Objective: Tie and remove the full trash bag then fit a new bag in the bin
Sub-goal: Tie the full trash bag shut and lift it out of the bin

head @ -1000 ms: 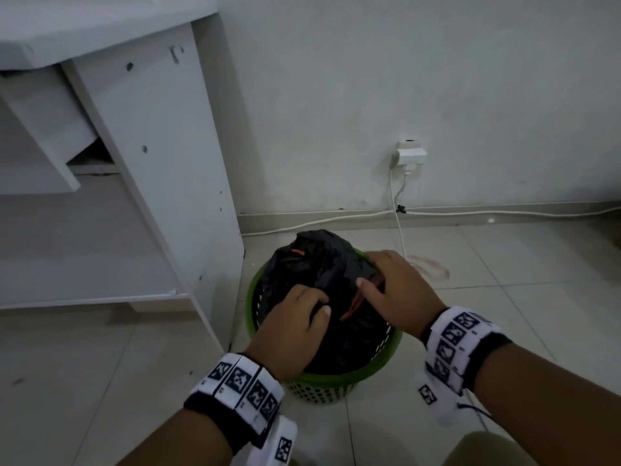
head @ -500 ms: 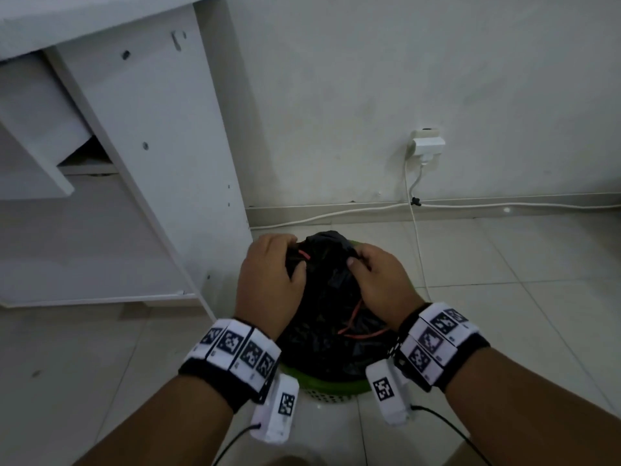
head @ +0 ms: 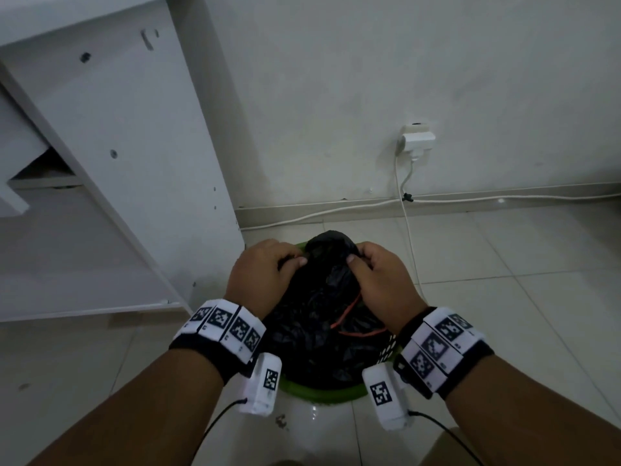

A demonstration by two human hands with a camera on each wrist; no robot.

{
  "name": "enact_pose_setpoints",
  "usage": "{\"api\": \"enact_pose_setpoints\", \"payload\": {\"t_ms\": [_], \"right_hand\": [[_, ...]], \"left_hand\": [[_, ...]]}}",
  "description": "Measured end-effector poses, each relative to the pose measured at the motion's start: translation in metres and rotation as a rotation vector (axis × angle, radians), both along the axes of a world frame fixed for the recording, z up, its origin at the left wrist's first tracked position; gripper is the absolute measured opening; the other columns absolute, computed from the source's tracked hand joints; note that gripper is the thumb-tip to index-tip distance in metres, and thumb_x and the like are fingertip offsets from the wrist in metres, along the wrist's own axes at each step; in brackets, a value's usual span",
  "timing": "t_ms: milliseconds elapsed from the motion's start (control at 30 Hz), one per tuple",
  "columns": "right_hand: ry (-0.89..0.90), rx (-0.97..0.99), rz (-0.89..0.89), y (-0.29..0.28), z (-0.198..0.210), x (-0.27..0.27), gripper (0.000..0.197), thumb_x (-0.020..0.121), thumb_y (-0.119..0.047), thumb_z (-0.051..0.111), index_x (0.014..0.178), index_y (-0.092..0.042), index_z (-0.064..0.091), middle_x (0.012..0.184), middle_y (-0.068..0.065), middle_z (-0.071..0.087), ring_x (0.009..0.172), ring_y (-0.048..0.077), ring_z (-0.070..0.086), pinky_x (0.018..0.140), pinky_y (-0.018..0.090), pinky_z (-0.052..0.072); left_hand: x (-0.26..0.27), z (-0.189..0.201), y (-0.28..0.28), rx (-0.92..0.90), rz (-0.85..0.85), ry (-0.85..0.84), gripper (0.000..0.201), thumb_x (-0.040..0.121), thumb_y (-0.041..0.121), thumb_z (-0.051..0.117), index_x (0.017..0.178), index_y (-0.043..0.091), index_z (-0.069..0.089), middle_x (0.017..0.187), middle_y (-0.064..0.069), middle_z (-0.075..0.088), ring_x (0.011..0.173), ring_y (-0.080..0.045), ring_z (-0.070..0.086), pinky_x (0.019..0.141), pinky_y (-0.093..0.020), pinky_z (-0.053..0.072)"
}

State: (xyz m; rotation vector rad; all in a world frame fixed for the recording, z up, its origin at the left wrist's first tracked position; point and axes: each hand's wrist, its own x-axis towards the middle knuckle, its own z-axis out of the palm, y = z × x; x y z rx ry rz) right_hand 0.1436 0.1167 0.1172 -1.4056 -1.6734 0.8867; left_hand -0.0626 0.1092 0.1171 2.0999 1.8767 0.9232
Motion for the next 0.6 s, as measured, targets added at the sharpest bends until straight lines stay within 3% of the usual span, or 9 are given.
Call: {"api": "enact_pose_setpoints", "payload": {"t_ms": [67,133,200,267,333,400,500,533,600], "right_hand": [[0.019,-0.012,-0.030,0.004,0.003,0.001,0.018,0.096,-0.024,0.052,0.086,-0.023,0.066,0.079,-0.005,0.069,0.078,0.014,0.065,0.072,0.037,0.053],[0.008,-0.023,-0.076,0.007,0.005,0.000,0.017,0.095,-0.023,0.052,0.090,-0.017,0.068,0.083,-0.001,0.070,0.081,0.017,0.065,0.079,0.044,0.054],[-0.089,-0.006,-0.174,0.008,0.008,-0.001,0.019,0.091,-0.026,0.053,0.104,-0.023,0.066,0.102,-0.005,0.069,0.096,0.017,0.064,0.094,0.048,0.048],[-0.191,0.047,-0.283,0.004,0.014,-0.004,0.042,0.086,-0.030,0.057,0.128,-0.028,0.052,0.130,-0.008,0.056,0.120,0.014,0.053,0.110,0.047,0.032],[-0.110,0.175,-0.253,-0.002,0.026,-0.012,0.061,0.083,-0.033,0.061,0.140,-0.028,0.040,0.144,-0.009,0.043,0.133,0.009,0.039,0.115,0.044,0.023],[0.010,0.293,-0.094,-0.004,0.033,-0.022,0.067,0.083,-0.032,0.063,0.145,-0.027,0.037,0.149,-0.009,0.039,0.137,0.003,0.033,0.117,0.034,0.024],[-0.021,0.286,0.141,-0.003,0.031,-0.036,0.055,0.091,-0.021,0.062,0.143,-0.022,0.044,0.139,-0.009,0.051,0.125,0.000,0.046,0.106,0.008,0.030],[-0.025,0.271,0.195,-0.002,0.029,-0.039,0.048,0.094,-0.015,0.058,0.140,-0.021,0.049,0.135,-0.006,0.057,0.122,0.004,0.051,0.104,0.009,0.035],[-0.010,0.245,0.231,0.000,0.026,-0.042,0.036,0.095,-0.005,0.049,0.127,-0.018,0.061,0.122,-0.002,0.068,0.111,0.010,0.061,0.100,0.026,0.047]], "left_hand": [[0.000,0.005,-0.004,-0.035,0.018,-0.199,0.007,0.087,0.027,0.075,0.089,0.025,0.082,0.084,0.011,0.076,0.079,-0.002,0.067,0.079,-0.018,0.051],[-0.002,0.009,-0.007,-0.124,0.037,-0.417,0.004,0.084,0.025,0.080,0.083,0.029,0.082,0.078,0.015,0.077,0.077,0.004,0.069,0.081,-0.016,0.053],[-0.001,0.016,-0.010,-0.178,0.048,-0.591,0.007,0.083,0.024,0.080,0.079,0.029,0.082,0.077,0.009,0.079,0.075,-0.004,0.072,0.080,-0.024,0.057],[0.001,0.025,-0.012,-0.190,0.065,-0.762,0.008,0.084,0.022,0.079,0.078,0.025,0.083,0.078,0.001,0.079,0.072,-0.012,0.071,0.075,-0.032,0.060],[0.005,0.036,-0.015,-0.195,0.059,-0.906,0.010,0.085,0.019,0.077,0.077,0.022,0.082,0.076,-0.002,0.079,0.069,-0.011,0.070,0.068,-0.029,0.057],[0.008,0.048,-0.015,-0.191,0.032,-0.951,0.008,0.085,0.018,0.077,0.079,0.019,0.082,0.074,-0.001,0.078,0.067,-0.009,0.069,0.066,-0.024,0.056],[0.009,0.063,-0.014,-0.136,0.004,-0.907,0.005,0.084,0.020,0.078,0.083,0.016,0.082,0.073,0.005,0.077,0.065,-0.003,0.067,0.066,-0.018,0.052],[0.008,0.068,-0.013,-0.110,0.008,-0.885,0.005,0.084,0.021,0.078,0.083,0.017,0.081,0.072,0.006,0.076,0.063,-0.002,0.064,0.065,-0.016,0.051],[0.007,0.074,-0.011,-0.040,0.039,-0.853,0.006,0.084,0.023,0.078,0.080,0.020,0.080,0.071,0.003,0.073,0.061,-0.004,0.059,0.064,-0.017,0.049]]}}
